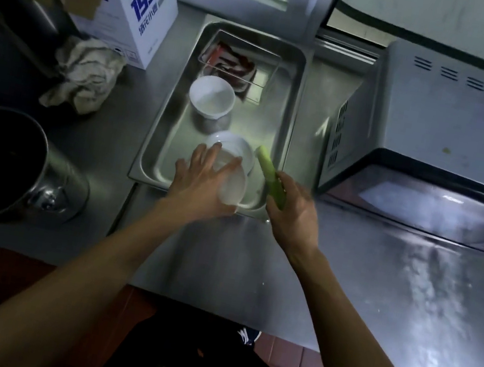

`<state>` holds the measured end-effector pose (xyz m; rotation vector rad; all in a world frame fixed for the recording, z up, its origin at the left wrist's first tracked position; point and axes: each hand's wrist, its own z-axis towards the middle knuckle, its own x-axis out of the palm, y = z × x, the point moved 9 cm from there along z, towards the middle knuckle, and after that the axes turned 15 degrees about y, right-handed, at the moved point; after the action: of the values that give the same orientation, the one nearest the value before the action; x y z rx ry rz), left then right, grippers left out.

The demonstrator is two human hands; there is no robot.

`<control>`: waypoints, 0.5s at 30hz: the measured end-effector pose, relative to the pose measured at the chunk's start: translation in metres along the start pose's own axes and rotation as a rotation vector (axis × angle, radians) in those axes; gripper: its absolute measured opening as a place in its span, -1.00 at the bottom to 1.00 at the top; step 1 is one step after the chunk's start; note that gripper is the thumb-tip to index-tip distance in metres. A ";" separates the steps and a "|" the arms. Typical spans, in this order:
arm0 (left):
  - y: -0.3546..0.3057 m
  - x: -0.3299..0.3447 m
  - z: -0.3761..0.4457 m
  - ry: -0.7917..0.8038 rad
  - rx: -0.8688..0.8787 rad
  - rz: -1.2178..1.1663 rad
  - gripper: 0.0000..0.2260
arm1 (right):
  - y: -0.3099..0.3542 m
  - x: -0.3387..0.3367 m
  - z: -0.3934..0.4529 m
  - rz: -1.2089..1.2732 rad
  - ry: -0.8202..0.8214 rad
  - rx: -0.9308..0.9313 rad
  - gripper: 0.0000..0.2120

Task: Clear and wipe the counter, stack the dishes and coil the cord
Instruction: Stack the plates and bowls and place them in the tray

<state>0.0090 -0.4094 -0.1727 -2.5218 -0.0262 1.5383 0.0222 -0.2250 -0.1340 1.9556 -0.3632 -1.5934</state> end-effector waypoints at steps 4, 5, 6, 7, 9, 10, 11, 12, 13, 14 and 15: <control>0.021 -0.001 0.029 0.012 0.033 -0.028 -0.05 | 0.023 -0.002 0.023 -0.012 -0.045 -0.037 -0.36; 0.025 0.001 0.036 0.040 0.045 -0.049 -0.05 | 0.023 -0.002 0.029 0.006 -0.047 -0.018 -0.36; 0.027 0.003 0.043 0.065 0.056 -0.064 -0.05 | 0.020 -0.001 0.034 0.027 -0.046 0.006 -0.39; 0.027 0.004 0.050 0.079 0.068 -0.067 -0.05 | 0.016 0.001 0.038 0.043 -0.042 0.031 -0.43; 0.025 0.005 0.062 0.083 0.089 -0.050 -0.04 | 0.008 0.003 0.044 0.041 -0.033 0.071 -0.49; 0.023 0.006 0.068 0.089 0.095 -0.042 -0.03 | 0.004 0.003 0.047 0.032 -0.032 0.087 -0.51; 0.022 0.007 0.074 0.096 0.100 -0.035 -0.03 | 0.001 0.003 0.050 0.028 -0.032 0.101 -0.53; 0.021 0.009 0.080 0.101 0.103 -0.028 -0.03 | -0.002 0.003 0.052 0.027 -0.031 0.111 -0.54; 0.020 0.010 0.086 0.103 0.105 -0.022 -0.03 | -0.003 0.002 0.055 0.029 -0.030 0.116 -0.55; 0.018 0.011 0.091 0.104 0.105 -0.016 -0.03 | -0.005 0.001 0.059 0.033 -0.027 0.119 -0.56; 0.018 0.012 0.097 0.109 0.103 -0.011 -0.02 | -0.007 0.000 0.062 0.036 -0.027 0.120 -0.57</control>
<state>-0.0722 -0.4107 -0.2294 -2.5152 0.0527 1.3599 -0.0377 -0.2363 -0.1453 2.0064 -0.5131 -1.6097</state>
